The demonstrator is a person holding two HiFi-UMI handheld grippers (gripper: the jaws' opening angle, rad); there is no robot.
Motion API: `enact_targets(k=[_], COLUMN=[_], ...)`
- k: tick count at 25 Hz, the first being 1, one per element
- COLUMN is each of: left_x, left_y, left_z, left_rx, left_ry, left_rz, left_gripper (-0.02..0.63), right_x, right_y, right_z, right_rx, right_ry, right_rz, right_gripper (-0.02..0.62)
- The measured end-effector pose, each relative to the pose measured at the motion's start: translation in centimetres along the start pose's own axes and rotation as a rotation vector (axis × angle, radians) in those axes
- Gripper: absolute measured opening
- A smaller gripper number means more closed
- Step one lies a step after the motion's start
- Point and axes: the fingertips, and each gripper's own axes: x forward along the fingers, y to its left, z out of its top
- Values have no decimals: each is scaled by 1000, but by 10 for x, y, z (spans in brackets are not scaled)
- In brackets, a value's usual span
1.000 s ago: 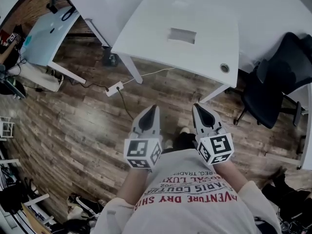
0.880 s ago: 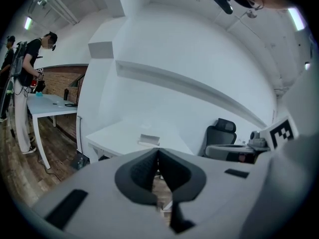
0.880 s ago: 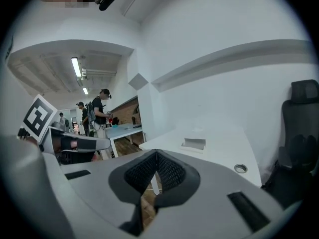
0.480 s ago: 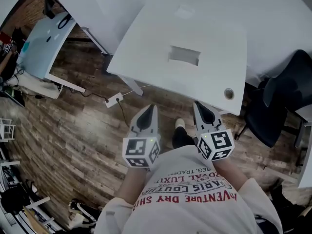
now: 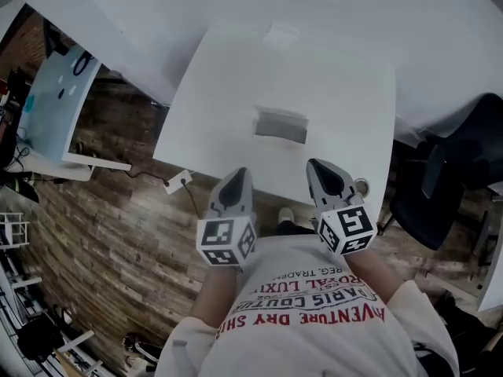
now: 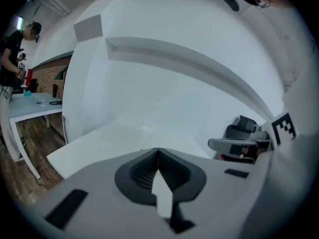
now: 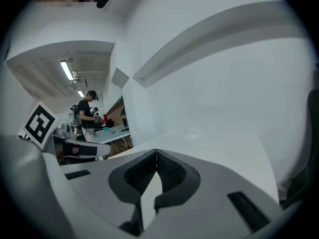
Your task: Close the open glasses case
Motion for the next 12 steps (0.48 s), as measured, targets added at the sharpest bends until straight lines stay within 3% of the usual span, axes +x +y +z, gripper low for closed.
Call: enact_targets(k=[12], left_x=[96], left_y=[15], left_z=[-9], left_rx=[21], left_ry=[160], left_rz=[-67], left_gripper=[5], right_x=[54], right_y=[-64], right_z=[-14], right_rx=[73], right_ry=[77], right_rz=[-95], right_gripper=[12])
